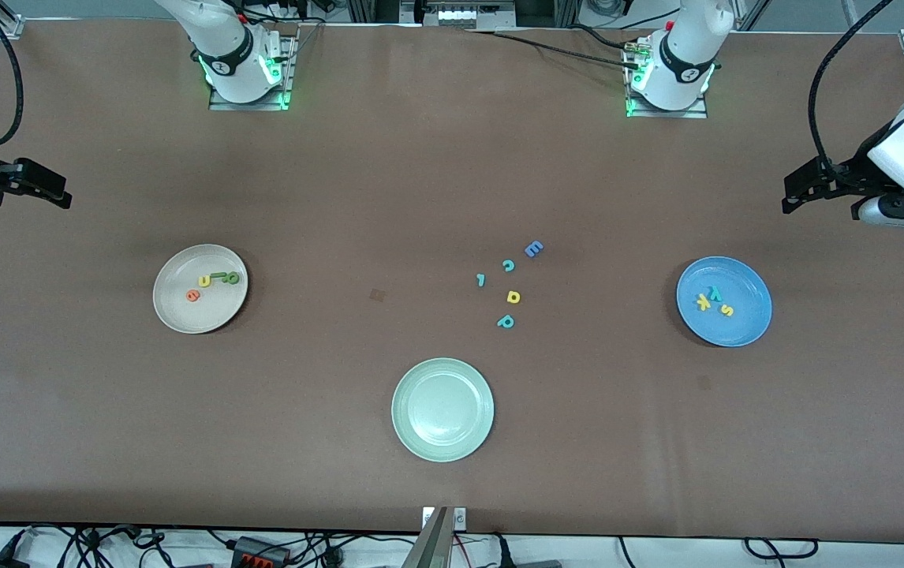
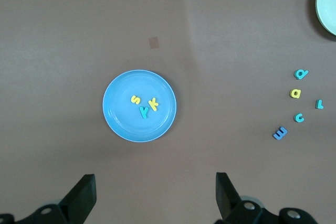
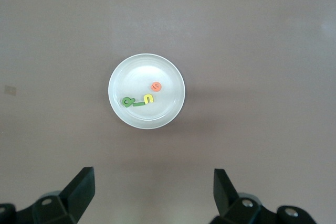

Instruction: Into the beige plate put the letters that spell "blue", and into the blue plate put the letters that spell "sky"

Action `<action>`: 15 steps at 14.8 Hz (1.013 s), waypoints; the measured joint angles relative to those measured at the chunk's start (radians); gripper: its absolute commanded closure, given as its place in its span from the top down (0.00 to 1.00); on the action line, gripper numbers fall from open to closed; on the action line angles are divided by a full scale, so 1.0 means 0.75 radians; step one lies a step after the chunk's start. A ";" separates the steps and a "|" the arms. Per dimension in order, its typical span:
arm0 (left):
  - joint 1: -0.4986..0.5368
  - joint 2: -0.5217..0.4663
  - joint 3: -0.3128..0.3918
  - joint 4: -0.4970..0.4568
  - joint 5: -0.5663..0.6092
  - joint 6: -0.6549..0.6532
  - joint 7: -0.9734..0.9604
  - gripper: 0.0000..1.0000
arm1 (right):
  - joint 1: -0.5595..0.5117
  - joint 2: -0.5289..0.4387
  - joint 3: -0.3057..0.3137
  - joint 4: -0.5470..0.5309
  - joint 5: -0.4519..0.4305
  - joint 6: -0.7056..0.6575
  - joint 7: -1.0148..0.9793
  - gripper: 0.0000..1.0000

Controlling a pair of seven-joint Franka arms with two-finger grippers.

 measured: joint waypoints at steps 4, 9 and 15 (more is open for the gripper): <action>0.000 0.000 0.000 0.000 0.000 0.000 0.000 1.00 | 0.000 -0.011 0.000 0.000 0.000 0.004 0.000 1.00; 0.000 0.000 0.000 0.000 0.000 0.000 0.000 1.00 | 0.000 -0.026 -0.005 -0.003 0.000 0.004 0.000 1.00; 0.000 0.000 0.000 0.000 0.000 0.000 0.000 1.00 | -0.001 -0.026 -0.010 -0.013 -0.002 0.004 0.000 1.00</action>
